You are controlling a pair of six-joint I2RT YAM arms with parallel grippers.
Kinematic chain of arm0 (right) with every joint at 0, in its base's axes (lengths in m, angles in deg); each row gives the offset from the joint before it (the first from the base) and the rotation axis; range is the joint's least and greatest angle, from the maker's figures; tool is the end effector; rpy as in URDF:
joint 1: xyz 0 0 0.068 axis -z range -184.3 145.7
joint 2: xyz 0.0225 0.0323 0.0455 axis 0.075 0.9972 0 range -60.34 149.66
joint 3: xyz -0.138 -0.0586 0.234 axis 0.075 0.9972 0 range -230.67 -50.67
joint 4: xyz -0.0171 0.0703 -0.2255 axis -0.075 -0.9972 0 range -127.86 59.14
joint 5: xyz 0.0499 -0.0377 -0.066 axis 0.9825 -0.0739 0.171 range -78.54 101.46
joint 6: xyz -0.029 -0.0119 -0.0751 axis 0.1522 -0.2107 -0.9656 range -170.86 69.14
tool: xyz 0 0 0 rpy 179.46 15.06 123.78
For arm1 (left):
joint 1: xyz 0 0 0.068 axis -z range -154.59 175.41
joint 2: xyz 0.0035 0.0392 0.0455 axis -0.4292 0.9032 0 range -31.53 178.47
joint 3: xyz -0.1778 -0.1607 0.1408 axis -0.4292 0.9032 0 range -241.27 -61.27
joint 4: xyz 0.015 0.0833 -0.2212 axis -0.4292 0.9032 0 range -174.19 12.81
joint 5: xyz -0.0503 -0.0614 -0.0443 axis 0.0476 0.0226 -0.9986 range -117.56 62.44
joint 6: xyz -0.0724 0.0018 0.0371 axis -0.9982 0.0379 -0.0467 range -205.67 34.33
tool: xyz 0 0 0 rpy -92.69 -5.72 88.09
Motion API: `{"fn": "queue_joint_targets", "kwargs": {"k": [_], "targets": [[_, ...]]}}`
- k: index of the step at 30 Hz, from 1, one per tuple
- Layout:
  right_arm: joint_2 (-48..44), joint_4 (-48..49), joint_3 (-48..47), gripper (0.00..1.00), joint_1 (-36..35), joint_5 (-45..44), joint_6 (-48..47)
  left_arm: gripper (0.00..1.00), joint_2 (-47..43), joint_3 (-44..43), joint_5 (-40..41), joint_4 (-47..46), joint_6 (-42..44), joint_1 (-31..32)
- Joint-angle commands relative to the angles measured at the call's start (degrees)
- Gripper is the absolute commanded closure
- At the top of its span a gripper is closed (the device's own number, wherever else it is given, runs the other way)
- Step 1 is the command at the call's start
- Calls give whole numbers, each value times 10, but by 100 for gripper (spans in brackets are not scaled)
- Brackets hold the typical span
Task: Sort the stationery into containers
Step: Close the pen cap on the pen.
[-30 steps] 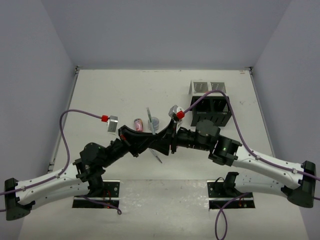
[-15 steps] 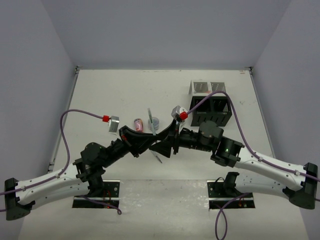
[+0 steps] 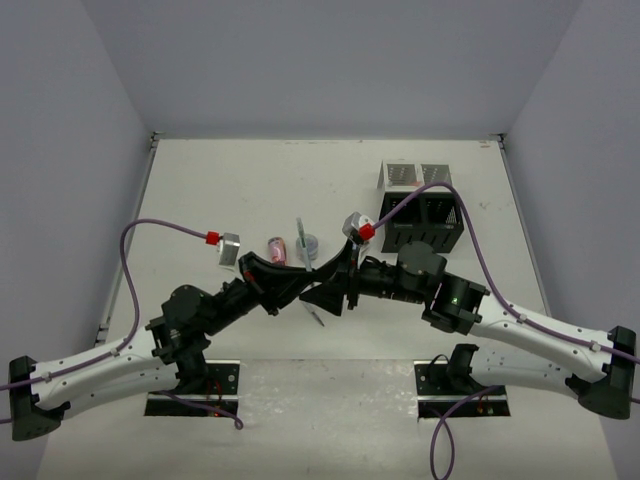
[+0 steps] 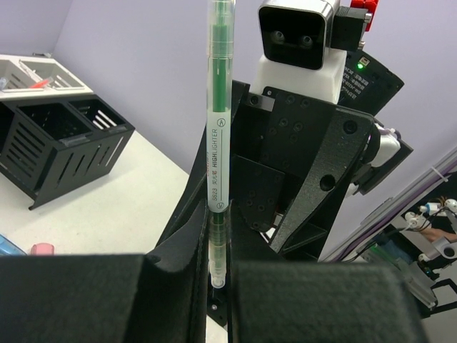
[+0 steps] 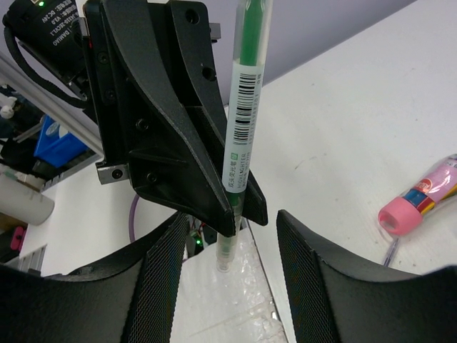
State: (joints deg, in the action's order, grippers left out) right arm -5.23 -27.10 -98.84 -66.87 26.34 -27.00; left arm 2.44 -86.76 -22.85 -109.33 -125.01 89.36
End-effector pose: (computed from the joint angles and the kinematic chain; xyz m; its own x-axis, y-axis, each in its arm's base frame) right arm 0.0908 0.2145 0.3597 -0.4181 0.0430 -0.9074 -0.8822 0.2190 0.4169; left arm 0.0755 -0.1411 0.3325 -0.4482 -0.5215 -0.7260 0.7456 0.2299 -0.6255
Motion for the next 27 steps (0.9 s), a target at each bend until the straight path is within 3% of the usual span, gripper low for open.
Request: {"fn": "queue_joint_targets", "kwargs": {"k": [1,15,20,27], "targets": [[-7,-4,7,45,2,-2,-14,100,-10,-3,1,7,20,4],[-12,-4,16,55,1,21,-14,100,-19,-1,0,7,22,4],[-21,3,17,63,2,22,-12,100,-19,4,2,6,18,4],[-29,8,13,64,2,12,-8,100,-15,10,0,-2,16,4]]}}
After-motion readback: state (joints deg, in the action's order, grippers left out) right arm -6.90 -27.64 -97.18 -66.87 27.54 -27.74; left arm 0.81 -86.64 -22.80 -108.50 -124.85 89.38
